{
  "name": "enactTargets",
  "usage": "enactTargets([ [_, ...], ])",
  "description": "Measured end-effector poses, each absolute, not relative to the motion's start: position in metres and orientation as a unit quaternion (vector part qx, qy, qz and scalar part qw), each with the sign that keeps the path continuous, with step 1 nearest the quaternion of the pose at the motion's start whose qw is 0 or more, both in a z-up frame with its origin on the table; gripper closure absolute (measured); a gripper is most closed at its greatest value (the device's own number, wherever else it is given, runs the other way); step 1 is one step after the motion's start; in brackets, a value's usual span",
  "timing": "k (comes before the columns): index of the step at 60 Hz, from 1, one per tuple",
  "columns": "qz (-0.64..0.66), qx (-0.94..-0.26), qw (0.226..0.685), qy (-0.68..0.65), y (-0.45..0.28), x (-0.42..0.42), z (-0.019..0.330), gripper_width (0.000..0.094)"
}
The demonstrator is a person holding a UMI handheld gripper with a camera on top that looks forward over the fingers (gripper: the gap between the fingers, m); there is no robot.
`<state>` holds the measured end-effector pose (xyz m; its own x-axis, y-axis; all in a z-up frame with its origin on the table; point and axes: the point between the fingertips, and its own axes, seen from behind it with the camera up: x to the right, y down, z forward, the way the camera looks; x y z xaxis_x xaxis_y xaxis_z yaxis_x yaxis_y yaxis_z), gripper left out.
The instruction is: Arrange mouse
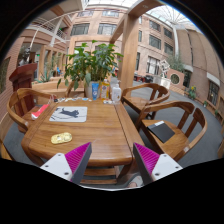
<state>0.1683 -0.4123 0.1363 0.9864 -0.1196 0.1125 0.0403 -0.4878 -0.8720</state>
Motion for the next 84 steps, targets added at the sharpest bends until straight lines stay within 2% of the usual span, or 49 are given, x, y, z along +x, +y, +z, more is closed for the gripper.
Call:
enactTargets([
  [9, -0.085, -0.868, 0.489, 0.022, -0.422, 0.160, 0.113, 0.0085],
  [12, -0.078, -0.873, 0.481, 0.020, -0.426, 0.148, 0.095, 0.0080],
  [22, -0.029, -0.886, 0.463, -0.005, -0.429, 0.082, 0.039, 0.0083],
  [28, 0.008, -0.888, 0.460, -0.021, -0.417, 0.030, 0.017, 0.0081],
  [43, 0.046, -0.877, 0.475, -0.058, -0.350, -0.057, -0.001, 0.0082],
  [49, 0.050, -0.881, 0.467, -0.058, -0.327, -0.069, -0.011, 0.0082],
  [75, 0.031, -0.878, 0.475, -0.048, -0.222, -0.094, -0.011, 0.0095],
  [79, 0.013, -0.876, 0.478, -0.057, -0.213, -0.096, -0.011, 0.0161],
  [82, 0.018, -0.877, 0.476, -0.056, -0.211, -0.102, -0.013, 0.0283],
  [84, 0.020, -0.877, 0.478, -0.055, -0.209, -0.102, -0.012, 0.0396],
])
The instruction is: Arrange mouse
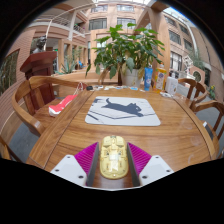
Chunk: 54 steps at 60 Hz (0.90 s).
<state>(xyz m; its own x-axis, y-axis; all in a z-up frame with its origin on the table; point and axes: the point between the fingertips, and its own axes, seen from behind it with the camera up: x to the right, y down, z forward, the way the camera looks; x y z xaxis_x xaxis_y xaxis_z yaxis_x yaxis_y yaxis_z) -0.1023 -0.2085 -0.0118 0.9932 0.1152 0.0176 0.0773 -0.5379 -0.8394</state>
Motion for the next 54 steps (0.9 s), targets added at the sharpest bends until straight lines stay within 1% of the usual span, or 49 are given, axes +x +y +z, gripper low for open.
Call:
enactTargets([
  [1, 0.017, -0.876, 0.479, -0.056, -0.208, -0.101, -0.011, 0.0457],
  [4, 0.013, -0.873, 0.483, -0.059, -0.207, -0.101, -0.011, 0.0466],
  [14, 0.014, -0.873, 0.483, -0.065, -0.206, -0.103, -0.010, 0.0580],
  [18, 0.013, -0.874, 0.479, -0.076, -0.206, -0.105, -0.008, 0.0580],
  [22, 0.039, -0.871, 0.483, -0.082, -0.207, -0.118, 0.007, 0.0580],
  [27, 0.075, -0.848, 0.516, -0.092, -0.203, -0.136, 0.057, 0.0578],
  [31, 0.104, -0.823, 0.550, -0.098, -0.195, -0.151, 0.115, 0.0578],
  [34, 0.123, -0.797, 0.584, -0.096, -0.184, -0.155, 0.160, 0.0579],
  [39, 0.127, -0.760, 0.630, -0.094, -0.159, -0.152, 0.224, 0.0579],
  [42, 0.120, -0.751, 0.643, -0.088, -0.134, -0.145, 0.242, 0.0580],
  [45, 0.114, -0.747, 0.651, -0.077, -0.109, -0.135, 0.246, 0.0581],
  [47, 0.110, -0.752, 0.646, -0.067, -0.088, -0.130, 0.240, 0.0581],
  [48, 0.108, -0.755, 0.644, -0.063, -0.078, -0.123, 0.231, 0.0582],
  [49, 0.105, -0.763, 0.635, -0.057, -0.069, -0.125, 0.229, 0.0582],
  [52, 0.098, -0.786, 0.609, -0.043, -0.039, -0.119, 0.197, 0.0582],
  [54, 0.086, -0.803, 0.589, -0.039, -0.021, -0.111, 0.168, 0.0583],
])
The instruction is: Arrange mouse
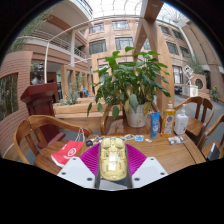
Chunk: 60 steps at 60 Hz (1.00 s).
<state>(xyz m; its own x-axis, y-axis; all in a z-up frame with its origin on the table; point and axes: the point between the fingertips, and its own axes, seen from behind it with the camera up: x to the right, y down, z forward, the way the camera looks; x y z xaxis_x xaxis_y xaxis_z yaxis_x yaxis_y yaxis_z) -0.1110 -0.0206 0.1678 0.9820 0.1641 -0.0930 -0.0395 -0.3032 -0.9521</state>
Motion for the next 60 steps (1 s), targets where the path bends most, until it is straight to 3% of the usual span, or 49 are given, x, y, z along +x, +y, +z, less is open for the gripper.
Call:
enactTargets([
  [2, 0.070, -0.815, 0.575, -0.036, -0.006, -0.101, 0.131, 0.0583],
  [11, 0.023, -0.864, 0.502, -0.025, 0.017, -0.075, 0.038, 0.0576],
  [21, 0.025, -0.889, 0.458, -0.015, 0.013, -0.069, -0.010, 0.0460],
  [24, 0.027, -0.883, 0.469, -0.019, 0.013, -0.069, -0.005, 0.0408],
  [30, 0.027, -0.882, 0.470, -0.026, 0.001, -0.070, 0.010, 0.0062],
  [33, 0.025, -0.882, 0.470, -0.028, -0.009, -0.069, 0.022, 0.0111],
  [37, 0.015, -0.877, 0.480, -0.031, -0.023, -0.066, 0.042, 0.0069],
  [49, -0.003, -0.858, 0.512, -0.040, -0.090, -0.059, 0.114, 0.0081],
  [60, -0.001, -0.849, 0.527, -0.043, -0.160, -0.060, 0.158, 0.0078],
])
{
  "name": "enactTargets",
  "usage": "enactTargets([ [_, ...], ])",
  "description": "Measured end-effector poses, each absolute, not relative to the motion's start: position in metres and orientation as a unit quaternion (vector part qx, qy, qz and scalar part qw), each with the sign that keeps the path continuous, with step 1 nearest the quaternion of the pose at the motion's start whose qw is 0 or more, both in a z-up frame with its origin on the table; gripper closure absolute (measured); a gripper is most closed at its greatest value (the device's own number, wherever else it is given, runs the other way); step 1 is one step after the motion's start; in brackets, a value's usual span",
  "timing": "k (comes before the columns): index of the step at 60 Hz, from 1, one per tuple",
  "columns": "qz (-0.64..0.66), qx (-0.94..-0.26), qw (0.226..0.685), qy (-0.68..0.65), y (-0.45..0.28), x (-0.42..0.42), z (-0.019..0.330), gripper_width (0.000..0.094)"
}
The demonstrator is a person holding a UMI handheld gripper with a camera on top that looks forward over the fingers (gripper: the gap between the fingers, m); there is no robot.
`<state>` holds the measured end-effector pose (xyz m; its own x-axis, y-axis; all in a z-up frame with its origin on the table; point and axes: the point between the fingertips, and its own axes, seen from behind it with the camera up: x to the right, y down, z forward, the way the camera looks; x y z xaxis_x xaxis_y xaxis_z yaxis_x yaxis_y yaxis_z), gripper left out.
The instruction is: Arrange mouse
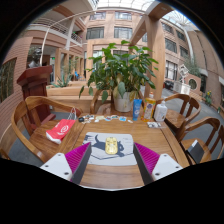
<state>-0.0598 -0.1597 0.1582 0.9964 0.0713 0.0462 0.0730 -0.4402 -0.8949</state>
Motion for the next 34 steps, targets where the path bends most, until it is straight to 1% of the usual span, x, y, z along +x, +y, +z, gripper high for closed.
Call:
enactTargets([
  [9, 0.003, -0.846, 0.532, -0.044, -0.206, -0.061, 0.173, 0.0079],
  [19, 0.008, -0.843, 0.535, -0.052, -0.240, -0.063, 0.181, 0.0082],
  [25, 0.004, -0.840, 0.540, -0.052, -0.248, -0.061, 0.186, 0.0081],
  [34, -0.006, -0.843, 0.535, -0.057, -0.256, -0.055, 0.183, 0.0079],
])
